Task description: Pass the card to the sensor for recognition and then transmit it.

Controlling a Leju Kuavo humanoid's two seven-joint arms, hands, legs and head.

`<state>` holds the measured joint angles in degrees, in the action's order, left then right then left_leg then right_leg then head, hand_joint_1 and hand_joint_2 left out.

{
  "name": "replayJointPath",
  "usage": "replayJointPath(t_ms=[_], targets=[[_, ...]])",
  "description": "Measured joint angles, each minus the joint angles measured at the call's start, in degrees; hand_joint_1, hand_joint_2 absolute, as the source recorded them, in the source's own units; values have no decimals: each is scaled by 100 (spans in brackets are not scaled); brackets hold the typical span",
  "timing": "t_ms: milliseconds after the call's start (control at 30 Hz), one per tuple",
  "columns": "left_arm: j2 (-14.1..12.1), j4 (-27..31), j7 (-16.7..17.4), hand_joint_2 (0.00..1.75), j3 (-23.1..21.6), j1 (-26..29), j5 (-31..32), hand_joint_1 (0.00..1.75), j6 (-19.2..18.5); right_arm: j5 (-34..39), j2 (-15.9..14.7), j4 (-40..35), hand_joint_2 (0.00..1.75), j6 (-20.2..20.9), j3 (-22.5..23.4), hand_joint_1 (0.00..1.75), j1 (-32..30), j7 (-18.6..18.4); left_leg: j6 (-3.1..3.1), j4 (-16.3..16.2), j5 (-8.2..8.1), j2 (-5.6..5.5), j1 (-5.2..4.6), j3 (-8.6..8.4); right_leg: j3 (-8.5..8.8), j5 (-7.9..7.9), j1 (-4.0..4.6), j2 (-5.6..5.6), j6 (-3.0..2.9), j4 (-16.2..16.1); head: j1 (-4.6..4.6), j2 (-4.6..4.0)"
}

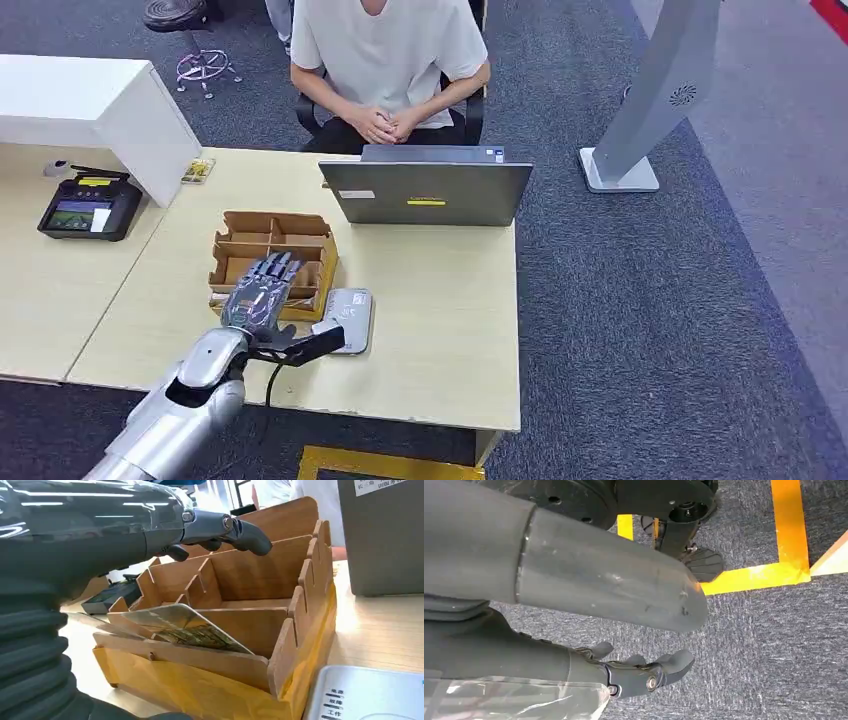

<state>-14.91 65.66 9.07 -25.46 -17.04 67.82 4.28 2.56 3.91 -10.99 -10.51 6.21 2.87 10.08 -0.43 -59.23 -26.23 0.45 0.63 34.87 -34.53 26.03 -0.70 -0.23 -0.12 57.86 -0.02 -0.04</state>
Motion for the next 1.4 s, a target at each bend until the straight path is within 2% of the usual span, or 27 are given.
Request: replayJointPath(t_ms=[233, 400, 867, 1400], targets=[[17, -35, 0, 175, 13, -7, 7, 0, 7, 0, 0, 2, 0, 2, 0, 0, 0, 0, 0, 0, 0, 0, 0, 0, 0, 0, 0, 0, 0, 0, 0, 2], [26, -24, 0, 175, 20, -4, 133, 0, 142, 0, 0, 2, 0, 4, 20, 0, 0, 0, 0, 0, 0, 0, 0, 0, 1, 0, 0, 0, 0, 0, 2, 0], [46, 450, 0, 175, 22, 151, 269, 0, 223, 2, 0, 2, 0, -2, 144, 0, -5, 17, 0, 0, 0, -2, 0, 1, 1, 0, 0, -2, 0, 0, 0, 2], [-7, 791, 48, 175, 22, 230, 321, 0, 87, 37, 0, 4, 0, -4, 251, 0, -15, 17, 0, 0, 0, -2, 0, 2, 1, 0, 0, -2, 0, 0, 0, 2]])
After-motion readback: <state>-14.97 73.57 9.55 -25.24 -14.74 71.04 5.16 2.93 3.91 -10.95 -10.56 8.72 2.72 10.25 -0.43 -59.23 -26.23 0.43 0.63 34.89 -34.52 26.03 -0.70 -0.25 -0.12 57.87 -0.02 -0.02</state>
